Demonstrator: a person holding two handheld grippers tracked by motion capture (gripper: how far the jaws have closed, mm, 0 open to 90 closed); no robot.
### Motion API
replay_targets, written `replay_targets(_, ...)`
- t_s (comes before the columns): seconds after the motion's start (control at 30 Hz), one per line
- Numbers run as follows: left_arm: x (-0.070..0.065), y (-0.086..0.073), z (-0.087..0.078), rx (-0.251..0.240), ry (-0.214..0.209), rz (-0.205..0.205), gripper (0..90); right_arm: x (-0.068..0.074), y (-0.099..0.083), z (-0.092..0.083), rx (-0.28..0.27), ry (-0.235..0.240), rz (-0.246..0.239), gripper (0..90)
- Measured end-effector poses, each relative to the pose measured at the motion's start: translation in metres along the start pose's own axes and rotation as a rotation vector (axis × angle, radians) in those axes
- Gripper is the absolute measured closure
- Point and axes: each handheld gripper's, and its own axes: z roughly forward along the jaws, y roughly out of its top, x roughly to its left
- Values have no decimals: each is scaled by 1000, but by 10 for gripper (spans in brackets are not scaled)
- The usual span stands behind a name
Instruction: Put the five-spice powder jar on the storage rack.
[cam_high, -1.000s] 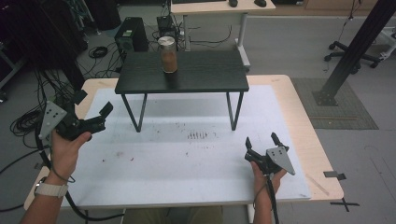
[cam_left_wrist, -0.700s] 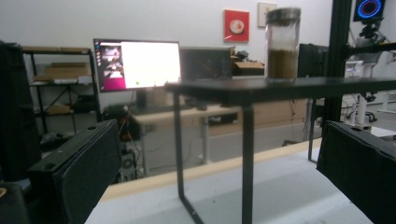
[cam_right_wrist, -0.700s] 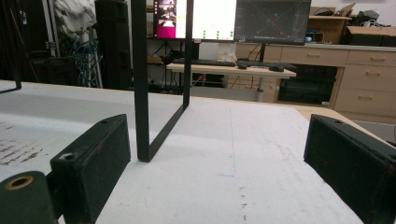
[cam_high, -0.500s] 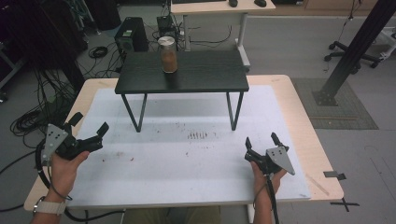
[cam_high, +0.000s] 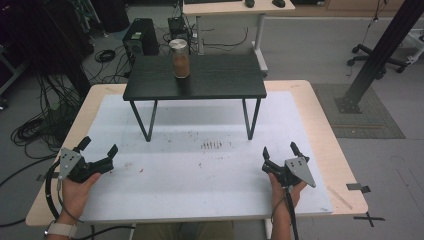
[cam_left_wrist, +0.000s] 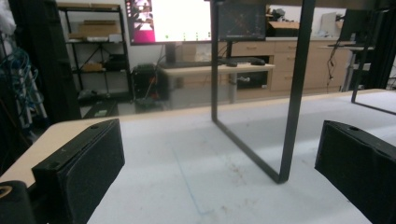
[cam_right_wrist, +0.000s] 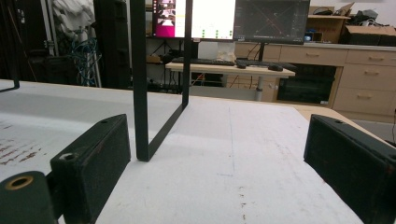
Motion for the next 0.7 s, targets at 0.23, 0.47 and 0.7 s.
replay_targets(0.23, -1, -11, -2, 3, 25, -12, 30, 0, 0, 0, 1, 0, 2, 74)
replay_targets(0.47, -3, -23, -3, 8, 34, -22, 32, 0, 0, 0, 3, -1, 2, 74)
replay_targets(0.7, -4, -29, -7, -16, 43, -30, 35, 0, 0, 0, 5, 0, -3, 74)
